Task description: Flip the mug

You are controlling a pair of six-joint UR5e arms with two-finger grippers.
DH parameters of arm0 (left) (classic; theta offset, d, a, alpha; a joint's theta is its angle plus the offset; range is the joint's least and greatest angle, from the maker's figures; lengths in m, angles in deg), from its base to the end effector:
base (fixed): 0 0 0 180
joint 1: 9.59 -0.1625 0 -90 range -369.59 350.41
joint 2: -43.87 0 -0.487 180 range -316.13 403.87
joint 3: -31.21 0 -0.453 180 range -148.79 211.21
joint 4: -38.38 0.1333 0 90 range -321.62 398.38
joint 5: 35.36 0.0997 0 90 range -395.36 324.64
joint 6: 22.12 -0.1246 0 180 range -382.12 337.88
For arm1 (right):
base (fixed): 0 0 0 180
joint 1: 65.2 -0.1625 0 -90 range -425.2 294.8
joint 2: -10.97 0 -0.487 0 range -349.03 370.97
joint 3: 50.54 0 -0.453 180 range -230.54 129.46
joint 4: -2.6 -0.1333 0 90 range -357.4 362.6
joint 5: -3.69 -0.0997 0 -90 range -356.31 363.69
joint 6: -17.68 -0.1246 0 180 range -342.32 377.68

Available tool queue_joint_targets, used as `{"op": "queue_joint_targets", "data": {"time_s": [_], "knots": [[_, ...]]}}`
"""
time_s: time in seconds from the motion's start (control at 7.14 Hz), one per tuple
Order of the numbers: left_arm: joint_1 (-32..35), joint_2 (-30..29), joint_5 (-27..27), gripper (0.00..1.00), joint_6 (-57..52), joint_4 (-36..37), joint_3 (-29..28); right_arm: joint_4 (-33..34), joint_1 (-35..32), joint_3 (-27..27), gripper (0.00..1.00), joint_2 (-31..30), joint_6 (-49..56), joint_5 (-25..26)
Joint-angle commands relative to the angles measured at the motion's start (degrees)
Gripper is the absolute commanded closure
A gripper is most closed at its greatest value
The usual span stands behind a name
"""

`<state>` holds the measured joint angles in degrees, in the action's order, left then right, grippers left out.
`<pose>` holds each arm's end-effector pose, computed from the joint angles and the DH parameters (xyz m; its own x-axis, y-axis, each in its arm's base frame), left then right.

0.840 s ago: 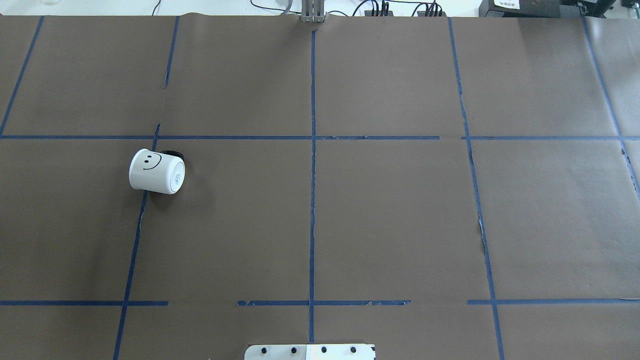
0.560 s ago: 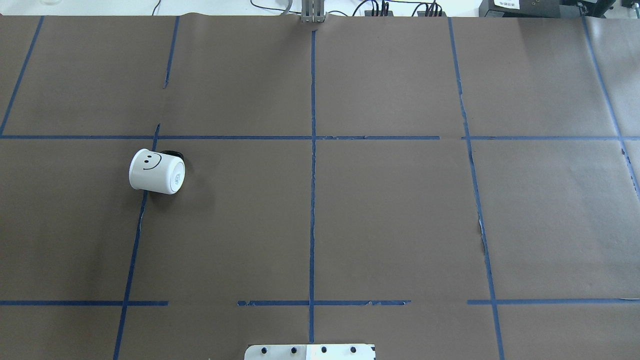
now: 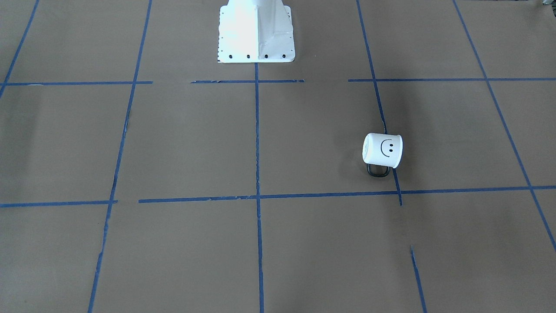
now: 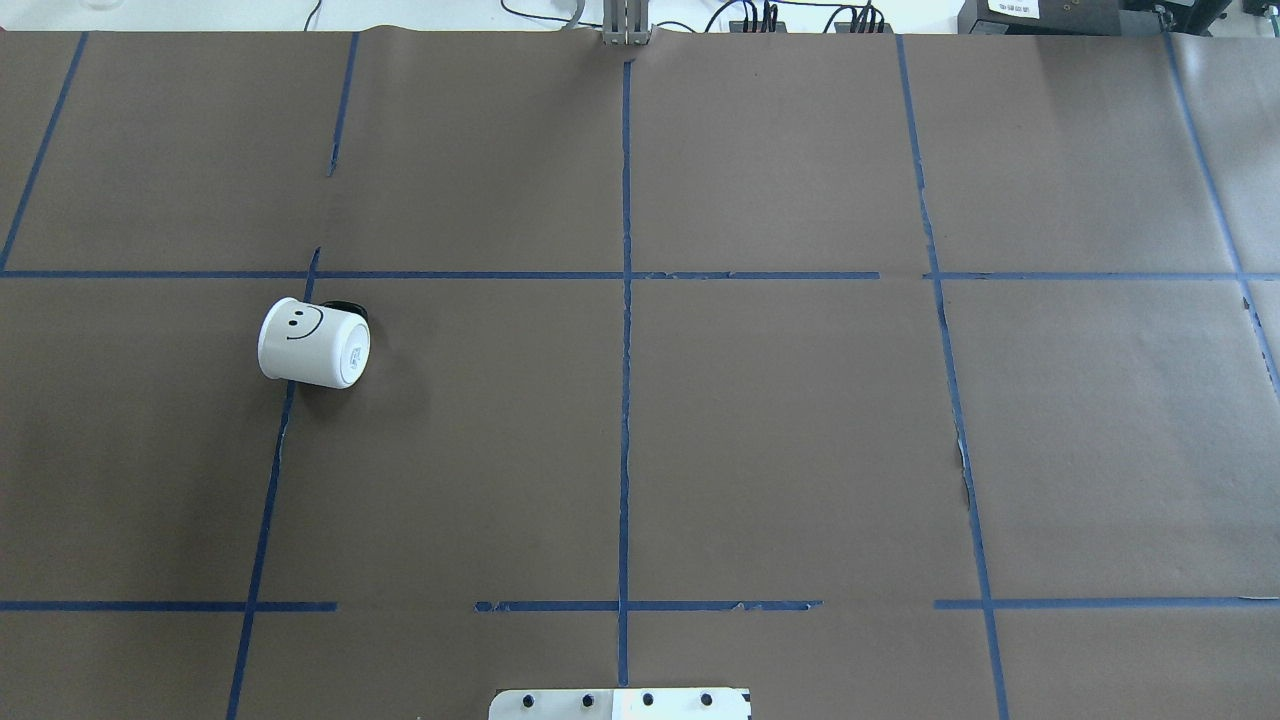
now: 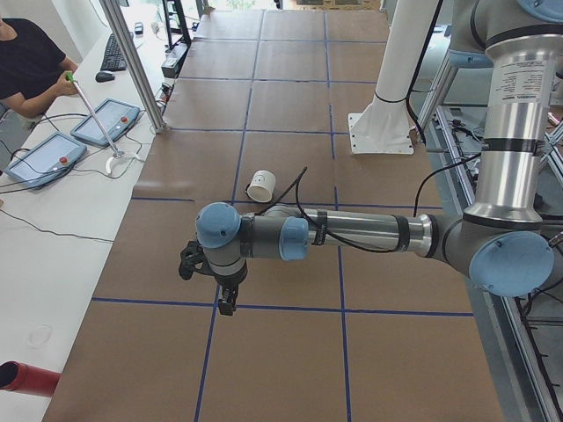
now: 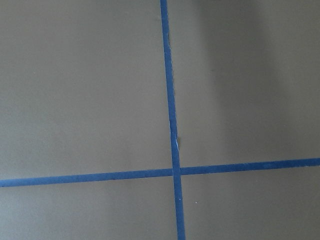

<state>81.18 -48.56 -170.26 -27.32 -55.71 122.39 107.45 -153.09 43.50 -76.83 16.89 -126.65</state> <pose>-0.0532 -0.5827 0.6946 0.7078 0.1745 -0.6845 -0.0510 0.9791 0.1968 0.0322 -0.5549 0.7087 0.7657 0.0824 0.6379 0.0258 0.9870 -0.1585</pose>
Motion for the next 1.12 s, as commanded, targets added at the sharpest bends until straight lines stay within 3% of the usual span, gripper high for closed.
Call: {"op": "queue_joint_targets", "data": {"time_s": [0.0,0.28,0.56,0.98], "knots": [[-4.35,-0.21,-0.10,0.00,10.15,-12.09,-0.48,0.00,0.00,0.00,0.00,0.00,0.00,0.00],[-11.65,-0.38,-0.10,0.00,25.95,-27.64,-2.32,0.00,0.00,0.00,0.00,0.00,0.00,0.00],[-15.96,-2.39,-3.95,0.00,39.77,-41.90,-6.61,0.00,0.00,0.00,0.00,0.00,0.00,0.00],[-19.49,-3.01,-4.06,0.00,44.31,-53.18,-8.56,0.00,0.00,0.00,0.00,0.00,0.00,0.00]]}}
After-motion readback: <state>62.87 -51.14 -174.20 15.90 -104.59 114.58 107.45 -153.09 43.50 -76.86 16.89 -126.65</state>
